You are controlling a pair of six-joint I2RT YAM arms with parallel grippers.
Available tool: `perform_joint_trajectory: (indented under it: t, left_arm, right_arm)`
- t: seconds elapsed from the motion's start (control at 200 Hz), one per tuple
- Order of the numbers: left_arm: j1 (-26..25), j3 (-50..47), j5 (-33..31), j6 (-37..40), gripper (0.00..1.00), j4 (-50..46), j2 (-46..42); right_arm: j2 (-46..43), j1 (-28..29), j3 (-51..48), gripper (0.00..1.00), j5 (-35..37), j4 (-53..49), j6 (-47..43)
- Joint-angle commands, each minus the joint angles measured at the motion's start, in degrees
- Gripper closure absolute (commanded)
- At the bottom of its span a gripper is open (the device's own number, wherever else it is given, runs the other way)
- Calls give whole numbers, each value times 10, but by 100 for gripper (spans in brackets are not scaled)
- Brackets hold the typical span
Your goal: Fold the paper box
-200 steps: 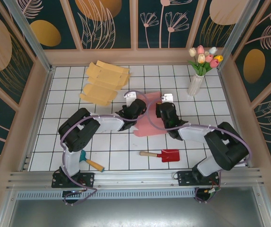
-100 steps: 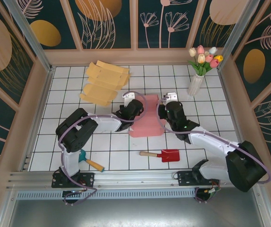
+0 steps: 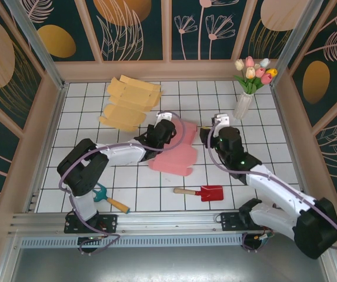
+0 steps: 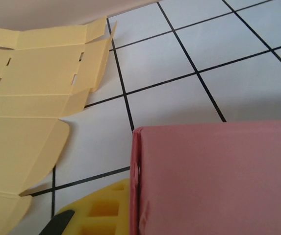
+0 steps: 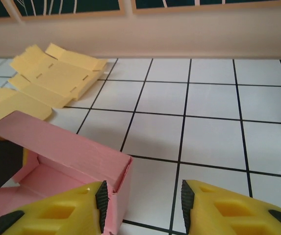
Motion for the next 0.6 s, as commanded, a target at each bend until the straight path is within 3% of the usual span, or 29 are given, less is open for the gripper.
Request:
perform_joint_trajectory:
  t: [0.0, 0.285, 0.596]
  left_arm:
    - [5, 66, -11, 63, 100, -136, -14]
    - [11, 190, -3, 182, 100, -312, -8]
    - [11, 315, 4, 331, 100, -473, 65]
  right_arm:
    - [-34, -11, -42, 53, -48, 42, 7]
    - [-113, -43, -62, 52, -65, 26, 55]
    - [-220, -79, -97, 45, -91, 31, 93]
